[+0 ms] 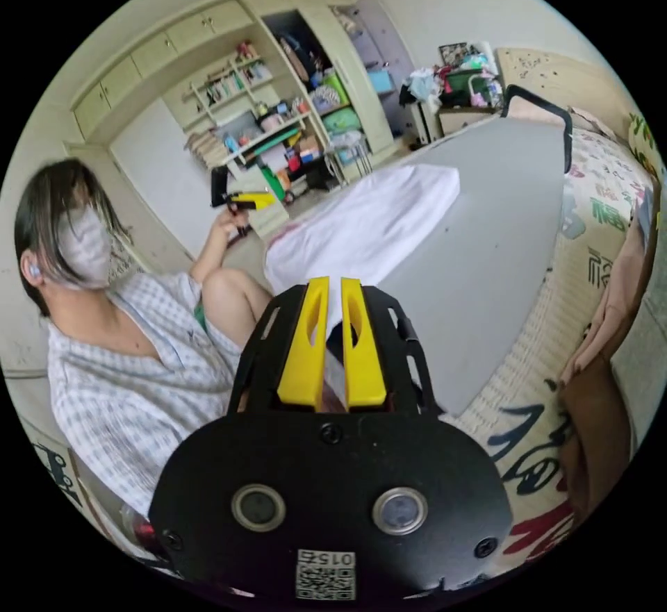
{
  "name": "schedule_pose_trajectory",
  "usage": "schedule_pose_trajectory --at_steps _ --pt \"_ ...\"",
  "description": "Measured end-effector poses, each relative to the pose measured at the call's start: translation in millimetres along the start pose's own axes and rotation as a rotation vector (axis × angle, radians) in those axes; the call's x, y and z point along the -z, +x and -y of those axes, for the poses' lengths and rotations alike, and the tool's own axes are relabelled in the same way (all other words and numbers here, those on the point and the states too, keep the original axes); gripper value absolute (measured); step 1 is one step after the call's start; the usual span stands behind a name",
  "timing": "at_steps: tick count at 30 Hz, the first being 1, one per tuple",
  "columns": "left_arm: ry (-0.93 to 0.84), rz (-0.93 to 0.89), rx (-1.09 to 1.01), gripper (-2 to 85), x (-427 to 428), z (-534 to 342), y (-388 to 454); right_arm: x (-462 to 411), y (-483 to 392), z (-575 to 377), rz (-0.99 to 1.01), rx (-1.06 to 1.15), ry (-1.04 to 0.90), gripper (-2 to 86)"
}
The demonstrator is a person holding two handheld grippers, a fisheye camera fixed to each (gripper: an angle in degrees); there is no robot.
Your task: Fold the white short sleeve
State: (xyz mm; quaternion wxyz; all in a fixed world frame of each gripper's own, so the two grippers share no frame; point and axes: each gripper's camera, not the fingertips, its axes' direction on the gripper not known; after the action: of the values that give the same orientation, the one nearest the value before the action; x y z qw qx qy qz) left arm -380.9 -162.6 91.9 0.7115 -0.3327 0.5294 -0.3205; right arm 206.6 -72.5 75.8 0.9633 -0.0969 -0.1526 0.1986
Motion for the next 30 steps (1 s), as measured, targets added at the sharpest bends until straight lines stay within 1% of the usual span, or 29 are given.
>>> schedule_pose_trajectory --at_steps 2,3,5,8,12,14,18,24,27,28,30 --pt "0.037 -0.075 0.156 9.3 -18.3 22.3 -66.6 -0.2 29.0 42.4 -0.045 -0.061 0.036 7.1" --pt "0.045 -0.095 0.197 9.3 -24.0 26.9 -83.3 -3.1 37.9 52.6 -0.053 -0.083 0.029 7.6" --pt "0.067 -0.174 0.347 9.3 -46.9 41.7 -143.7 -21.9 77.4 89.2 -0.024 -0.166 -0.039 9.7" --pt "0.064 -0.195 0.446 9.5 -68.5 58.3 -195.2 -42.0 122.4 117.1 0.014 -0.264 -0.082 11.2" --pt "0.019 -0.247 0.481 11.1 -90.9 73.3 -234.1 -54.6 153.2 137.9 -0.011 -0.286 -0.124 11.9" --pt "-0.036 -0.286 0.478 11.5 -106.4 80.9 -251.3 -62.3 170.3 148.9 0.021 -0.305 -0.157 13.3" --pt "-0.056 -0.335 0.453 11.5 -117.5 89.8 -270.5 -73.3 183.7 163.8 0.038 -0.295 -0.2 12.9" --pt "-0.05 -0.384 0.442 11.9 -120.6 81.3 -294.1 -86.3 194.3 182.8 0.109 -0.289 -0.232 10.1" --pt "-0.045 -0.383 0.44 11.5 -120.5 72.6 -301.3 -98.3 194.9 189.4 0.2 -0.28 -0.266 9.1" --pt "-0.047 -0.372 0.449 10.7 -120.5 67.9 -304.1 -103.4 195.4 189.7 0.246 -0.286 -0.274 8.6" --pt "-0.044 -0.363 0.465 8.5 -119.4 58.9 -308.5 -106.1 192.5 188.4 0.271 -0.276 -0.272 7.8"
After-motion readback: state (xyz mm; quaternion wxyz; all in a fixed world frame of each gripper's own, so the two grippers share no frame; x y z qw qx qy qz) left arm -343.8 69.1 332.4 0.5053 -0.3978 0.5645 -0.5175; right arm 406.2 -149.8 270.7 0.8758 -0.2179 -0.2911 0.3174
